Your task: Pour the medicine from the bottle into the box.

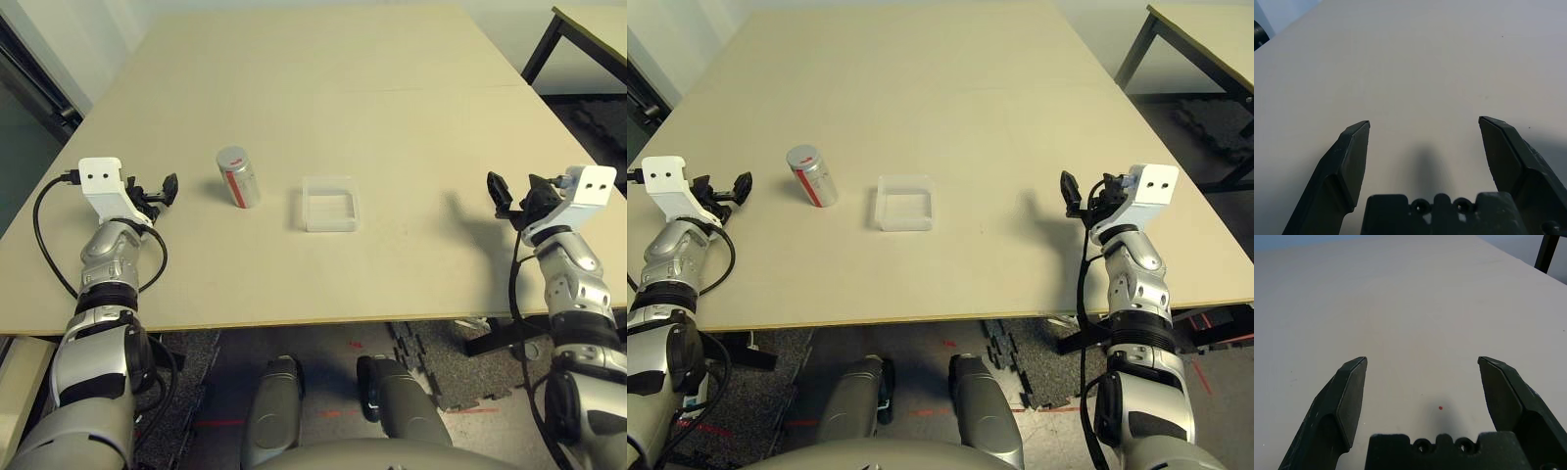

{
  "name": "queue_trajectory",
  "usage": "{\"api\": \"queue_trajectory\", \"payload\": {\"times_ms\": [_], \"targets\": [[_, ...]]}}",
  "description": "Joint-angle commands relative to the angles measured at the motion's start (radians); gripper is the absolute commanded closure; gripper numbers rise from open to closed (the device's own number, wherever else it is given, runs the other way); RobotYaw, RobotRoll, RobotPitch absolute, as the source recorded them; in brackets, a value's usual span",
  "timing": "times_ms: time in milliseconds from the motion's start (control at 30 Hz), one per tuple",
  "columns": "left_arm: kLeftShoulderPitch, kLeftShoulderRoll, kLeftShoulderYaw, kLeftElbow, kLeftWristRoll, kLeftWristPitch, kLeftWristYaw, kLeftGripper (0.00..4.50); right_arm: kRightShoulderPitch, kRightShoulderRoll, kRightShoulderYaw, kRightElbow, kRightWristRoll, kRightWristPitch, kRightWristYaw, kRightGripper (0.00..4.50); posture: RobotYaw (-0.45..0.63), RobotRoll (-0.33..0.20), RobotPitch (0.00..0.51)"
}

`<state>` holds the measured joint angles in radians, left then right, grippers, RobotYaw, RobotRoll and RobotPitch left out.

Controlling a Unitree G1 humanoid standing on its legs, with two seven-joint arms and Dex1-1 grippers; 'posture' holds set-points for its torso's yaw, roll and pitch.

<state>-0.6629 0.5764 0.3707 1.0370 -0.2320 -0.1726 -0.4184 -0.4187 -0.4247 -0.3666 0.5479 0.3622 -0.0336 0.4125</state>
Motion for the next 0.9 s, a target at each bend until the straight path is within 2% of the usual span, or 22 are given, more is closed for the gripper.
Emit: {"api": "queue_trajectory", "payload": {"times_ms": [33, 267, 500, 700, 800, 900], "targets": [[-0.017, -0.006, -0.011, 0.019, 0.012, -0.005, 0.016, 0.03, 0.015, -0.011, -0.011, -0.023, 0.006, 0.016, 0.001, 0.00, 0.08, 0.000, 0.170], [-0.072, -0.025, -0.047, 0.051, 0.028, 0.002, -0.004, 0.03, 0.013, -0.048, -0.022, -0.033, 0.005, 0.027, 0.012, 0.00, 0.05, 0.000, 0.172], [-0.099, 0.047, -0.068, 0.010, 0.019, 0.032, -0.137, 0.03, -0.027, -0.133, -0.019, -0.010, 0.024, 0.082, 0.083, 0.00, 0.10, 0.000, 0.134], [-0.018, 0.134, -0.049, -0.115, -0.038, 0.173, -0.286, 0.03, -0.034, -0.183, 0.021, -0.088, 0.046, 0.211, 0.196, 0.00, 0.13, 0.000, 0.127], [0.063, 0.181, -0.041, -0.242, -0.075, 0.273, -0.362, 0.03, -0.037, -0.206, 0.063, -0.136, 0.050, 0.283, 0.284, 0.00, 0.14, 0.000, 0.131], [0.176, 0.214, -0.046, -0.437, -0.135, 0.416, -0.464, 0.03, -0.047, -0.216, 0.115, -0.207, 0.082, 0.374, 0.381, 0.00, 0.15, 0.000, 0.134]]}}
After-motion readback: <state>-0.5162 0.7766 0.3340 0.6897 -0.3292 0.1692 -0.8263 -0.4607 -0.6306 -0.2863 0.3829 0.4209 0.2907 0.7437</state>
